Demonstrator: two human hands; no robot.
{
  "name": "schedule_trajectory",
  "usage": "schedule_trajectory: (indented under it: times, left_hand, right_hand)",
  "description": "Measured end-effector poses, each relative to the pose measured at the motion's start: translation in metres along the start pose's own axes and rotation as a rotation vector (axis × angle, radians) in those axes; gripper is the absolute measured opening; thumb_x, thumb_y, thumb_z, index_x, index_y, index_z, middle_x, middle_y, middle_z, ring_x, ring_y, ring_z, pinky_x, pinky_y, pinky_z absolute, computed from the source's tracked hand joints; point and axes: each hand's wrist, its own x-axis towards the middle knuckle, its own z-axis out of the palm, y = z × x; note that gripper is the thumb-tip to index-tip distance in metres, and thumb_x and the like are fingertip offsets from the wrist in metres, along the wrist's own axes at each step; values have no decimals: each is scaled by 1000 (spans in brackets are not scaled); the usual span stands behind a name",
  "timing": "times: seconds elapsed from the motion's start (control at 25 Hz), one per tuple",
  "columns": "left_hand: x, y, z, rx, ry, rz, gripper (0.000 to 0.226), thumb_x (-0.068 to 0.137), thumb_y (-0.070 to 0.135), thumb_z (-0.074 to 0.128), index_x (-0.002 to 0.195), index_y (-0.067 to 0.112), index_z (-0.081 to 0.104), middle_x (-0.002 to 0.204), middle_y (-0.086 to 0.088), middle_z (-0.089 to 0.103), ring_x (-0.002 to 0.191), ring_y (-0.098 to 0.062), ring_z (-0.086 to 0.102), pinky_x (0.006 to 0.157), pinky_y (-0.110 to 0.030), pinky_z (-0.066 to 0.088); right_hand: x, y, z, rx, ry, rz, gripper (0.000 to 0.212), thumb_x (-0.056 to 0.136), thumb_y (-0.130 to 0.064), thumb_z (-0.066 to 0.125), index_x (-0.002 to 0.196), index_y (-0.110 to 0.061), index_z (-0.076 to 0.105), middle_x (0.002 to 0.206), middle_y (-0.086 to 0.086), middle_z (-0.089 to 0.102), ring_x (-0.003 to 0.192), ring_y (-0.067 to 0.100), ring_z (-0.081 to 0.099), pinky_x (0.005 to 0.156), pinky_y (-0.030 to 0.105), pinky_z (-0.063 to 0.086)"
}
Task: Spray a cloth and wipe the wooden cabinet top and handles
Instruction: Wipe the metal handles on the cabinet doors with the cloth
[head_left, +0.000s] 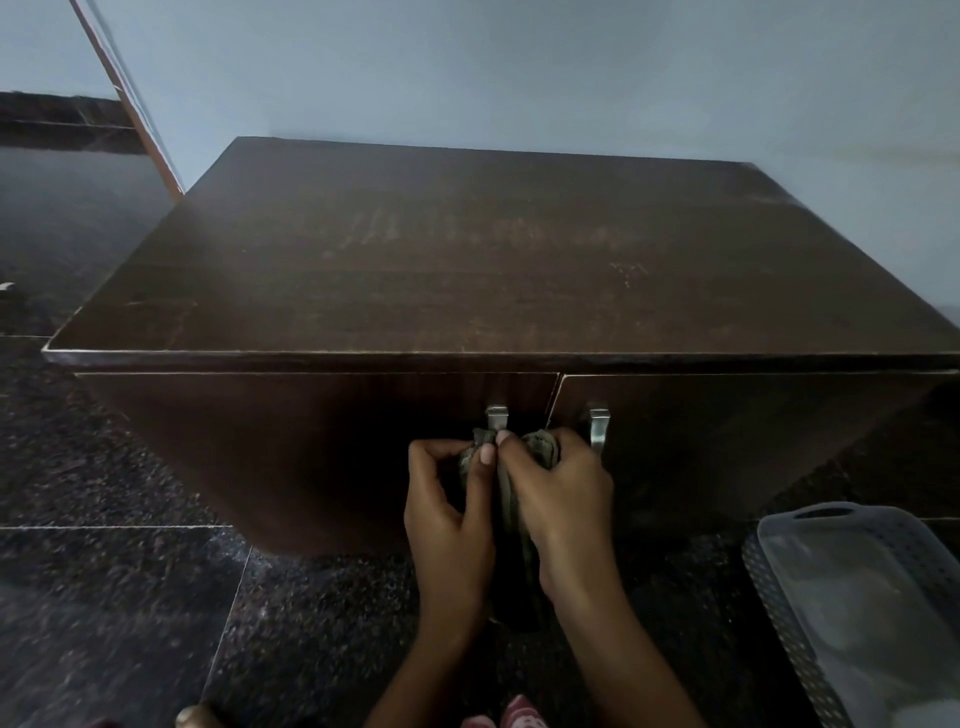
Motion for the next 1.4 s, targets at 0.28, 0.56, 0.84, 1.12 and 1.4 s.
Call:
schedule_trajectory:
  times: [0.28,0.56,0.84,1.12,1.4]
  left_hand:
    - [8,-5,-1,-63,-25,60,10,87,20,59,87,28,52,85,11,62,82,1,61,74,-14,49]
    - [-8,-27,2,-42,63,49,26,86,10,60,88,35,51,87,13,59,86,3,58,78,-12,46]
    - [-7,-44,2,-51,20,-1,22,88,11,59,90,32,51,90,10,59,88,-4,59,78,-17,49]
    - [-3,-48,1,13,20,-45,22,87,12,59,85,33,52,86,11,60,82,3,58,72,-9,45]
    - [-9,-28,-1,-19,62,33,25,86,10,61,87,34,53,91,10,59,89,-4,58,80,-19,47]
  right_hand:
    - [-4,11,4,93,32,-267,7,81,-27,65,77,-24,61,73,-6,67,70,2,65,61,13,52]
    - [-7,41,6,83,4,-274,5,84,-26,62,86,-26,58,85,-4,67,80,5,64,67,14,51]
    - [1,59,13,-36,28,-343,13,87,-22,60,98,-15,58,91,-7,61,85,-2,57,68,0,43]
    - [5,59,18,-142,94,-313,23,86,-24,61,104,-10,55,93,-7,53,85,3,52,64,-3,38]
    - [-14,43,6,-26,36,-313,17,83,-21,65,93,-27,53,93,-4,63,88,6,61,72,12,49]
